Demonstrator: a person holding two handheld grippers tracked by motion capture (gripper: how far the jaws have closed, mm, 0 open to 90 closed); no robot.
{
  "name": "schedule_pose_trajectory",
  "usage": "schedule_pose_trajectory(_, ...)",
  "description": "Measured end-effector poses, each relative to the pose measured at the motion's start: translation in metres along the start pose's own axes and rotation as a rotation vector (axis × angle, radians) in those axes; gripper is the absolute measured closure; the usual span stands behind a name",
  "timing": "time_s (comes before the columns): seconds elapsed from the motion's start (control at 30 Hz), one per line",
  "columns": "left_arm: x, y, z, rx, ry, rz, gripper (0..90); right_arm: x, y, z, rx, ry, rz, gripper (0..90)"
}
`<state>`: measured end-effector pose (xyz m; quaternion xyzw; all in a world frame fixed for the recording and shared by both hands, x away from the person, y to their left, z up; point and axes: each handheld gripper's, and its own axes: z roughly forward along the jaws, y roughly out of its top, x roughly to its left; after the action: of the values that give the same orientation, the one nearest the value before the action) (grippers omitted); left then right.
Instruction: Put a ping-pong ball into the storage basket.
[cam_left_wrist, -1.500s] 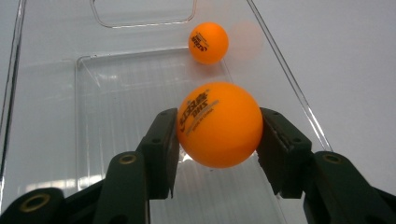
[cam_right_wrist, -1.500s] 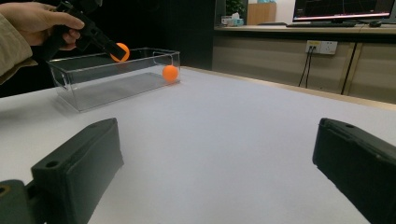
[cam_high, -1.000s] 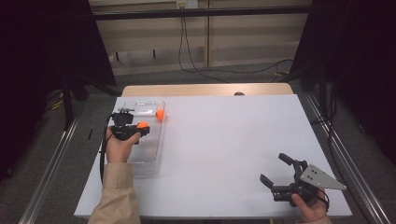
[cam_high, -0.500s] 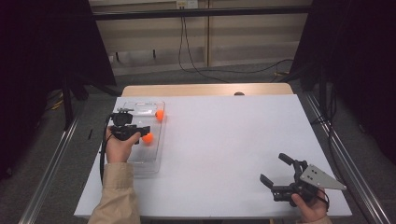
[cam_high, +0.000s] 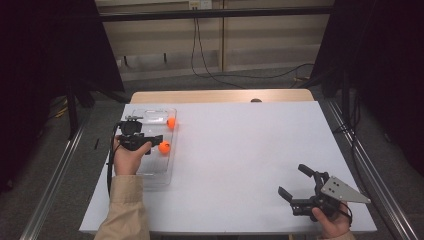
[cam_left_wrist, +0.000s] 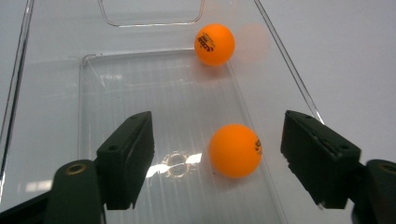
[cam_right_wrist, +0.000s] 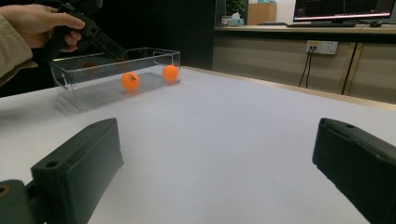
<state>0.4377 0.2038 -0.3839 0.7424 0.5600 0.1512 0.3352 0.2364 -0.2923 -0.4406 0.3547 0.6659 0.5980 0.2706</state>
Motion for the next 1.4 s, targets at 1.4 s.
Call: schedule_pose_trajectory(1.4, -0.016, -0.027, -0.033, -0.251, -0.15, 0.053, 4.5, 0.001, 0.001, 0.0, -0.001, 0.001, -0.004, 0.8)
